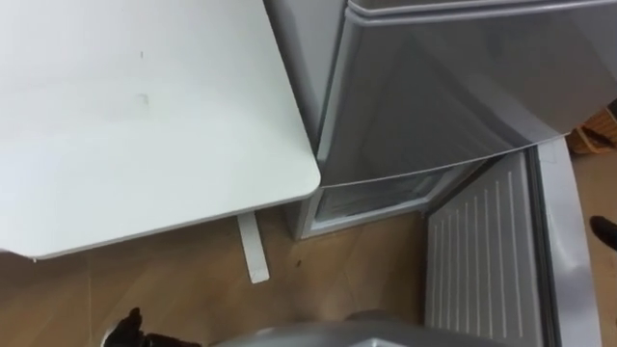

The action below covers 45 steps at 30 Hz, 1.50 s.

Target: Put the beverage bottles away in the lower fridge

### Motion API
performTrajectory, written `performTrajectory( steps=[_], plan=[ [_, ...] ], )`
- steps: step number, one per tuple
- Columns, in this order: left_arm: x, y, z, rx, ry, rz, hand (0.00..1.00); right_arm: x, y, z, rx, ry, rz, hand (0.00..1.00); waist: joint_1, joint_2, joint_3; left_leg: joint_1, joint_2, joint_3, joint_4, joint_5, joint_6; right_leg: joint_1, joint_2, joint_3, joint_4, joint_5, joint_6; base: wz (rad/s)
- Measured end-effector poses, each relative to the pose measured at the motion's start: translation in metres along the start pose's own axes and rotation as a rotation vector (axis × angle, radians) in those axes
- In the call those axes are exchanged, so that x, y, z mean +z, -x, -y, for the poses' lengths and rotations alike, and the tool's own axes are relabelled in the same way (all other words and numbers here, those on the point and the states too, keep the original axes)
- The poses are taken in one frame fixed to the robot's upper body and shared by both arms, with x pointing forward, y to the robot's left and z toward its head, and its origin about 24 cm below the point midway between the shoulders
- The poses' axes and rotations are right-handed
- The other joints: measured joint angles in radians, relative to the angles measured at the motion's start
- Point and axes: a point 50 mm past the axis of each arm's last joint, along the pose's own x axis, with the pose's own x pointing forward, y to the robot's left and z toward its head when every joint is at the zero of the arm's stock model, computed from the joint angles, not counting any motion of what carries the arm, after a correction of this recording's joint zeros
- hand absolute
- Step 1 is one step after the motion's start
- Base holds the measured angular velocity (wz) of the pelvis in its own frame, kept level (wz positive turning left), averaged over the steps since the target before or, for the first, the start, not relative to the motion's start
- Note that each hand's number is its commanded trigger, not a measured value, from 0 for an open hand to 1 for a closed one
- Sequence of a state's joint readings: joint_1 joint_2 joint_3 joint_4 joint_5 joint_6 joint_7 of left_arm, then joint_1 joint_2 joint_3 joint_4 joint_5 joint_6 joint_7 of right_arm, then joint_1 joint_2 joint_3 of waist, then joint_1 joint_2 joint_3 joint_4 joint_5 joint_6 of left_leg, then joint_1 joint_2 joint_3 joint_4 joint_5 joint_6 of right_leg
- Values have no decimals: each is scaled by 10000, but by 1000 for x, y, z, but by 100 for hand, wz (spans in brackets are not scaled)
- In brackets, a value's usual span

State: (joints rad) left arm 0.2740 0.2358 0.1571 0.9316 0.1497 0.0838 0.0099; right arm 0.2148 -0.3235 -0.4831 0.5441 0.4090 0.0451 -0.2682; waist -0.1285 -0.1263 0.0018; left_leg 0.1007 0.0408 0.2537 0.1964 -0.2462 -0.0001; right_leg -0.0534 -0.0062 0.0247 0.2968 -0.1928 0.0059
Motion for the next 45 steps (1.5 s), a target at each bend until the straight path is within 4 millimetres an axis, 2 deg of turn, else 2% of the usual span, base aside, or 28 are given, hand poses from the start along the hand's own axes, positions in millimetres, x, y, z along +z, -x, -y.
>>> performTrajectory(
  steps=[3,8,15,21,29,41,45],
  plan=[
    [-7,1,-4,92,-7,-164,0,-2,1,-4,184,163,-130,0,12,-14,51,126,44,227,-43,-72,25,3,-24,19,91,7,21,-25],
    [-12,3,-6,130,-54,-316,0,-16,6,-20,1583,865,-621,0,45,100,-38,195,168,482,-75,-89,-2,26,80,58,-227,251,29,-21],
    [0,0,-4,123,-5,-12,0,-23,9,-30,3058,1303,-837,0,82,219,-37,321,170,659,-306,-95,-22,-2,130,-12,-238,255,24,-8],
    [14,-3,-2,66,24,329,0,-30,14,-37,4044,1216,-1097,0,148,213,-38,338,157,724,-368,-116,-54,-4,177,-47,-289,256,24,-2],
    [13,-3,2,32,-5,235,0,-36,23,-41,4646,1365,-1088,0,178,211,-43,323,226,750,-380,-147,-108,12,256,-80,-395,281,-19,-2],
    [2,-2,1,220,-99,-91,0,-17,27,-49,4802,1539,-254,0,119,247,-45,402,227,850,-362,-146,-107,135,253,-45,-407,288,-27,0],
    [-3,-1,0,240,-108,-227,0,0,29,-46,4411,1602,585,0,-79,258,-41,503,240,935,-456,-147,-110,166,273,-18,-405,288,-27,-4]
  ],
)
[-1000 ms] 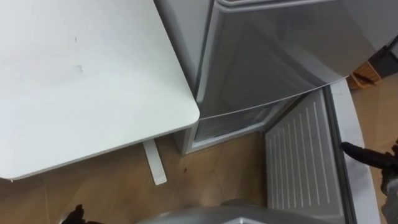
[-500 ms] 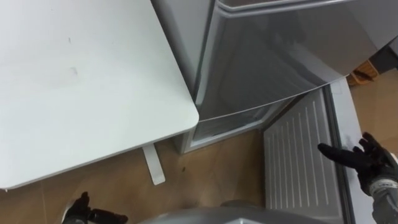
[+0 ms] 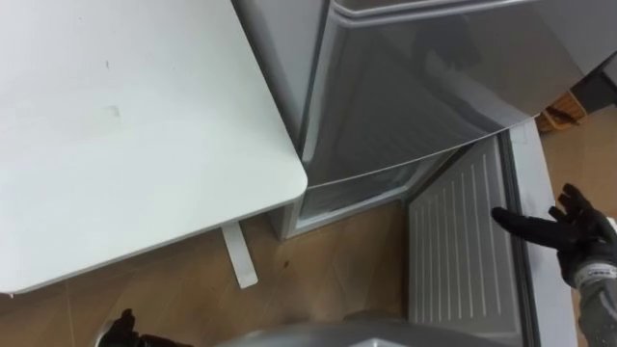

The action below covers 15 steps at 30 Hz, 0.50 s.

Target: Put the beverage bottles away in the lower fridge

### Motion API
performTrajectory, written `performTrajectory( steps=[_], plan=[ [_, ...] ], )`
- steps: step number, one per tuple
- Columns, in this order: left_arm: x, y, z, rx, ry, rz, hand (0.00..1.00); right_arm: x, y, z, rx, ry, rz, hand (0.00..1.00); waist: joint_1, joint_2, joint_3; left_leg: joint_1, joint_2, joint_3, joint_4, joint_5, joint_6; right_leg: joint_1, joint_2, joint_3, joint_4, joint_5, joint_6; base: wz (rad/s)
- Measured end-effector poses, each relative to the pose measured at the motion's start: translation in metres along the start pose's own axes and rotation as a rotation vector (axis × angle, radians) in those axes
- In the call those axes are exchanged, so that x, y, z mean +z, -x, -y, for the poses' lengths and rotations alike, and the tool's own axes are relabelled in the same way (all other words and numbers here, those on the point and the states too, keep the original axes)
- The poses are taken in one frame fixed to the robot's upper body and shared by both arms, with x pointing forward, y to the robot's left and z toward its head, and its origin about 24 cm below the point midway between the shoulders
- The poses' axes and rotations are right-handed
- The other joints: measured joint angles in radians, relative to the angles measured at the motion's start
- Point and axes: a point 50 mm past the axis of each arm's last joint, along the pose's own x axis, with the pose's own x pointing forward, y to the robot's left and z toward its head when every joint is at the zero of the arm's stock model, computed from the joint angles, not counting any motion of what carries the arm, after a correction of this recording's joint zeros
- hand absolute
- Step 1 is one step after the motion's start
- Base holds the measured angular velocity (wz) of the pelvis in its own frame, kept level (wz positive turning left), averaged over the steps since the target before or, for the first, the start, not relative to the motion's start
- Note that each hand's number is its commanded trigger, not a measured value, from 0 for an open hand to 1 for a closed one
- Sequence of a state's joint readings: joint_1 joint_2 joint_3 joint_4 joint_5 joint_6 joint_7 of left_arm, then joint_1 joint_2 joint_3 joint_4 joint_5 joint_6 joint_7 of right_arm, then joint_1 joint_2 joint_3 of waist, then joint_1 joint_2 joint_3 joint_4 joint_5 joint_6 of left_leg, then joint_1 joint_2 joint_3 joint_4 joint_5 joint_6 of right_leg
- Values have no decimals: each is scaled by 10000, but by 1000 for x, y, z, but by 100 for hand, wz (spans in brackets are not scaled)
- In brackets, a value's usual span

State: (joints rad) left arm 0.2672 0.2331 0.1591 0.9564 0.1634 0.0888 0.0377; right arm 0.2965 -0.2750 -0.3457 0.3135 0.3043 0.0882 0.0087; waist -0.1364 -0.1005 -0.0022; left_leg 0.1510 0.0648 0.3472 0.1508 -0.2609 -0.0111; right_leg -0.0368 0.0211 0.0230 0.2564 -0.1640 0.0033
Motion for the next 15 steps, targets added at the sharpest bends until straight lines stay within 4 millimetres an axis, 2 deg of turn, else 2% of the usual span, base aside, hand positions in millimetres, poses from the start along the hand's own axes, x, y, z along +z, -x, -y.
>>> performTrajectory(
  steps=[3,7,13,15],
  plan=[
    [-1,0,-1,50,0,-34,0,12,1,10,-535,-106,504,0,-77,-9,-2,-2,8,40,-4,-1,-1,19,2,9,22,1,-2,-4],
    [-2,0,-2,72,38,-151,0,16,1,15,-936,-158,680,0,-233,-7,-2,3,2,52,-7,-1,-1,22,9,13,11,3,-4,0],
    [-6,1,-2,80,-6,-300,0,11,1,21,-1545,-197,426,0,-327,-13,-2,39,-5,56,-41,0,-2,51,9,10,-7,2,-4,0],
    [-7,1,-2,100,-144,-353,0,0,1,24,-1676,-291,-50,0,-360,-22,5,136,8,32,-55,-1,-3,191,8,-34,-63,2,-3,6]
  ],
)
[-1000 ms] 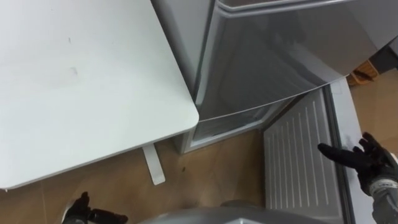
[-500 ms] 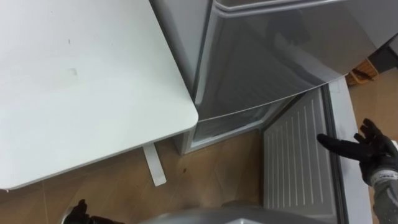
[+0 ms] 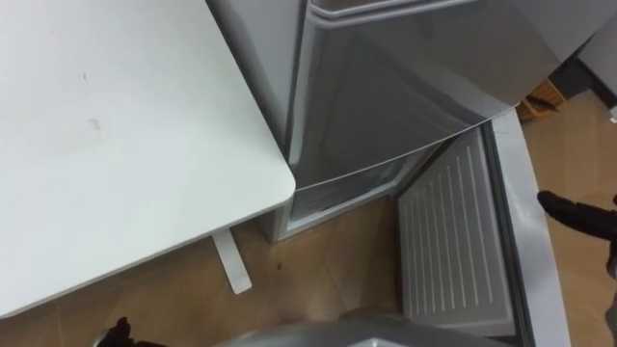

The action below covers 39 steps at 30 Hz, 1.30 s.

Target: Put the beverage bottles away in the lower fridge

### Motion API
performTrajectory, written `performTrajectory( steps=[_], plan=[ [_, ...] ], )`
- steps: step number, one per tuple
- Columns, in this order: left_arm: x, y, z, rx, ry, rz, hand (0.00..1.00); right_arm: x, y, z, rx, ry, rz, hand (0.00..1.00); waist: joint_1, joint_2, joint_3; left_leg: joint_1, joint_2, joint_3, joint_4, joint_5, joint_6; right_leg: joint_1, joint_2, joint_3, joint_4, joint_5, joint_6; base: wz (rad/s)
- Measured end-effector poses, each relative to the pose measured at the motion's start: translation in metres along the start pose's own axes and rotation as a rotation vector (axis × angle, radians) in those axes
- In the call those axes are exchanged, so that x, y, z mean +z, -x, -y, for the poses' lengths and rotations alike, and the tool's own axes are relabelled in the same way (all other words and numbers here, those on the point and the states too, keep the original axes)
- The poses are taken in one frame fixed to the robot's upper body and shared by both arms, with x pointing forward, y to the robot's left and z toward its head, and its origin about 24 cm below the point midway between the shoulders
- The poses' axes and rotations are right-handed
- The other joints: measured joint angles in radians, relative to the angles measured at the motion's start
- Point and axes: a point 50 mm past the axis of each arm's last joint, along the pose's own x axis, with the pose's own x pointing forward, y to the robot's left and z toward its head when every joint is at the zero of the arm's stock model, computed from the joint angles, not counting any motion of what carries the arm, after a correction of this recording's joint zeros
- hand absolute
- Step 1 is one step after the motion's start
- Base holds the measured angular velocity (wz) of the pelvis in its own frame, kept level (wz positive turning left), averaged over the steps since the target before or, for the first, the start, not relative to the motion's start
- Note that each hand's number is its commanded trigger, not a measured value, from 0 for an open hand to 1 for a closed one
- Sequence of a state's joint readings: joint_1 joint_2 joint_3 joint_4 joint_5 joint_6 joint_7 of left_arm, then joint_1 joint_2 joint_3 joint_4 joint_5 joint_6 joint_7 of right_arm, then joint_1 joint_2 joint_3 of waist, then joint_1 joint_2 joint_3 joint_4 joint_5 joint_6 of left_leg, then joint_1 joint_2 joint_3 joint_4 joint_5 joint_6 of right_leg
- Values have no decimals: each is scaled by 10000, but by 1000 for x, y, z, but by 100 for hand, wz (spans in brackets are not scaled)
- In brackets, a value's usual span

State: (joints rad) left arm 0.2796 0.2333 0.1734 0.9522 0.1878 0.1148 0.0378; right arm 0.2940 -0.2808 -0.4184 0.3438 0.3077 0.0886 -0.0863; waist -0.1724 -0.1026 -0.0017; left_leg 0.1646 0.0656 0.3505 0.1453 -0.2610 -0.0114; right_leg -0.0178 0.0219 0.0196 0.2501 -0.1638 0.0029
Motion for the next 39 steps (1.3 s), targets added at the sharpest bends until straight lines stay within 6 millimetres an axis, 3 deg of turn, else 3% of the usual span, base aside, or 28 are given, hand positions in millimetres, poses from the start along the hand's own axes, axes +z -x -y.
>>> performTrajectory(
  steps=[7,9,14,17,21,25,29,34,37,38,39],
  plan=[
    [2,0,0,133,19,13,0,-52,3,21,-1309,-519,-2317,0,-152,45,-13,-39,94,-33,-7,-5,-17,38,8,-56,-101,29,1,3],
    [1,0,0,110,0,-51,0,-75,10,33,-1975,-995,-3325,0,-159,70,-26,-25,89,-43,-8,-5,-17,57,10,-58,-104,29,0,0],
    [-2,0,-3,109,1,-176,0,-109,27,57,-3350,-2579,-4821,0,-241,110,-47,-12,94,-69,-20,-7,-20,71,16,-57,-118,29,0,0],
    [-2,0,-2,27,1,-187,0,-129,41,64,-3916,-3509,-5745,0,-308,41,-18,48,88,-239,-76,-11,-28,188,2,-144,-122,28,0,9],
    [0,-1,-4,-51,-109,-151,0,-136,44,61,-3318,-4602,-5871,0,-301,1,-3,46,81,-271,-36,-10,-27,219,-25,-213,-119,28,0,4],
    [1,-3,-2,-346,-204,-292,0,-137,44,53,-2017,-4556,-5850,0,-156,-20,1,43,83,-212,-3,-9,-36,127,-15,-224,-142,40,-20,-5],
    [9,-4,5,-777,-904,-105,0,-130,40,34,719,-3777,-5641,0,29,-73,-5,-14,111,-89,62,10,-64,53,36,-165,-216,135,-57,-11],
    [39,-7,14,-1310,-1594,696,0,-113,32,-15,4476,-1972,-5198,0,620,16,7,-64,200,95,78,16,-75,-9,89,-270,-298,309,-95,-11],
    [49,-7,17,-1557,-1649,1018,0,-104,34,-36,6196,-1156,-5087,0,864,102,46,-92,231,83,67,28,-102,5,91,-509,-299,326,-124,3],
    [50,-7,22,-1725,-1709,998,0,-99,33,-41,6615,-964,-4978,0,888,209,109,-151,208,5,69,32,-101,-1,53,-568,-304,334,-121,4],
    [53,-7,24,-1858,-1831,1131,0,-93,30,-38,6686,-696,-4865,0,941,183,131,-168,144,8,48,33,-86,-43,-2,-697,-289,347,-101,0]
  ],
)
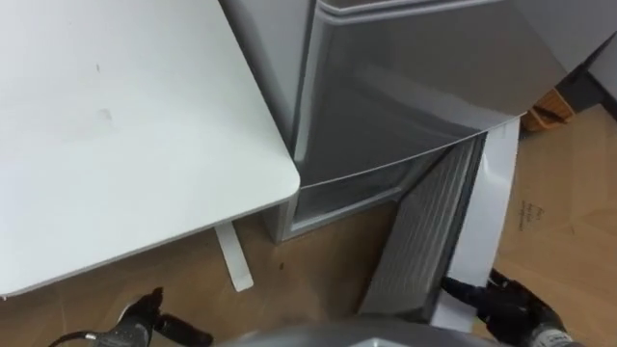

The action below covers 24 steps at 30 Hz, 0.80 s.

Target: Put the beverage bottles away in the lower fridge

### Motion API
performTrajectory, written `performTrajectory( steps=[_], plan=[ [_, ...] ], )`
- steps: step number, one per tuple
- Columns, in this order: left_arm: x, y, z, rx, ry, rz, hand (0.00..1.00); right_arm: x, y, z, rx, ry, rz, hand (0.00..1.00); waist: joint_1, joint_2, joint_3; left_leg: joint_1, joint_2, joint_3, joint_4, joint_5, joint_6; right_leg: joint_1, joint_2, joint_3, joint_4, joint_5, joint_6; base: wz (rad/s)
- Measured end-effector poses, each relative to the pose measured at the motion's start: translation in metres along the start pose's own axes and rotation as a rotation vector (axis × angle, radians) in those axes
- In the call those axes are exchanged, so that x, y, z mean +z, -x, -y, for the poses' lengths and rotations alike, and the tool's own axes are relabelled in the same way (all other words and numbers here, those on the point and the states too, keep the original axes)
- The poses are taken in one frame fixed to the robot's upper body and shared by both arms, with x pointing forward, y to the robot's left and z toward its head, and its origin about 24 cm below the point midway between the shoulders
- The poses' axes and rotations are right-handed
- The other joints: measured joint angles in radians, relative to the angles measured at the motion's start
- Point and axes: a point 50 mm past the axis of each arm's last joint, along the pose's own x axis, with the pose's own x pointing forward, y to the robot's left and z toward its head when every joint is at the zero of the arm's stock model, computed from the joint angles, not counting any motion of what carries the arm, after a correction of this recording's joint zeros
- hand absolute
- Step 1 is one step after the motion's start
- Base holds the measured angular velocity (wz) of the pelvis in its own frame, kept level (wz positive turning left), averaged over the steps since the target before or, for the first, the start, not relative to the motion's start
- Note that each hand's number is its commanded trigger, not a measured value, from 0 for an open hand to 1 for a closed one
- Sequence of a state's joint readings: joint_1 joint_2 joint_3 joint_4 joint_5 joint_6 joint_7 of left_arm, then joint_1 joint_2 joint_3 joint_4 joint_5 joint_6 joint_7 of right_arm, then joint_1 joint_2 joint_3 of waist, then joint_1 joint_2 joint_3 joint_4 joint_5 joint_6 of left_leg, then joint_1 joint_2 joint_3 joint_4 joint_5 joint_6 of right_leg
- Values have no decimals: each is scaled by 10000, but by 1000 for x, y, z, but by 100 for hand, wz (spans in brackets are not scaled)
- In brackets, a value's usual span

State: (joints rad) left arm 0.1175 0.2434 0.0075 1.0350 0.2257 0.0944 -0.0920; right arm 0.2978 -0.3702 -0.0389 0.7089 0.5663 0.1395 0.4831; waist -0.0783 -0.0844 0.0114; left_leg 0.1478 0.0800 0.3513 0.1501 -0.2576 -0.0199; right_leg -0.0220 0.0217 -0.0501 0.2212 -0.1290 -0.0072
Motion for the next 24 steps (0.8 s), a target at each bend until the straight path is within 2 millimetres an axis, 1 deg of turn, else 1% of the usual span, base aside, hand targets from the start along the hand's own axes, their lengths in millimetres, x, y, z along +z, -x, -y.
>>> performTrajectory(
  steps=[2,3,4,5,6,8,15,24],
  plan=[
    [0,0,-3,52,-88,-23,0,10,0,-4,211,849,-215,0,35,52,27,-183,0,6,4,7,26,-158,-35,-64,-9,22,13,-5],
    [0,0,-3,78,-89,-25,0,15,2,-3,205,1116,-287,0,88,46,27,-241,-12,12,11,15,40,-217,-44,-68,-9,39,19,0],
    [-1,0,-3,84,-91,-33,0,16,3,-2,204,1164,-322,0,120,28,15,-258,-14,12,15,16,41,-234,-47,-74,-9,41,19,-5],
    [-1,0,-4,98,-125,-30,0,16,4,-3,209,1335,-426,0,245,5,-3,-281,-19,33,29,17,42,-285,-39,-50,9,48,10,-7],
    [0,0,-4,126,-148,-34,0,18,5,-2,161,1676,-547,0,319,-6,-7,-297,-32,55,75,23,45,-319,-28,-35,8,67,0,-7],
    [-1,0,-4,204,-106,-58,0,22,6,-2,120,2072,-700,0,348,-7,-5,-310,-35,51,127,23,45,-317,-24,-38,7,77,-10,-3],
    [3,-1,-3,172,3,-8,0,23,7,-2,64,2130,-863,0,563,15,8,-325,21,41,141,23,50,-285,-26,-49,-7,168,-33,0],
    [3,-1,-1,263,225,-95,0,24,6,-2,86,2120,-840,0,574,32,6,-327,3,32,160,50,81,-274,-44,-51,-14,209,-30,0]
  ],
)
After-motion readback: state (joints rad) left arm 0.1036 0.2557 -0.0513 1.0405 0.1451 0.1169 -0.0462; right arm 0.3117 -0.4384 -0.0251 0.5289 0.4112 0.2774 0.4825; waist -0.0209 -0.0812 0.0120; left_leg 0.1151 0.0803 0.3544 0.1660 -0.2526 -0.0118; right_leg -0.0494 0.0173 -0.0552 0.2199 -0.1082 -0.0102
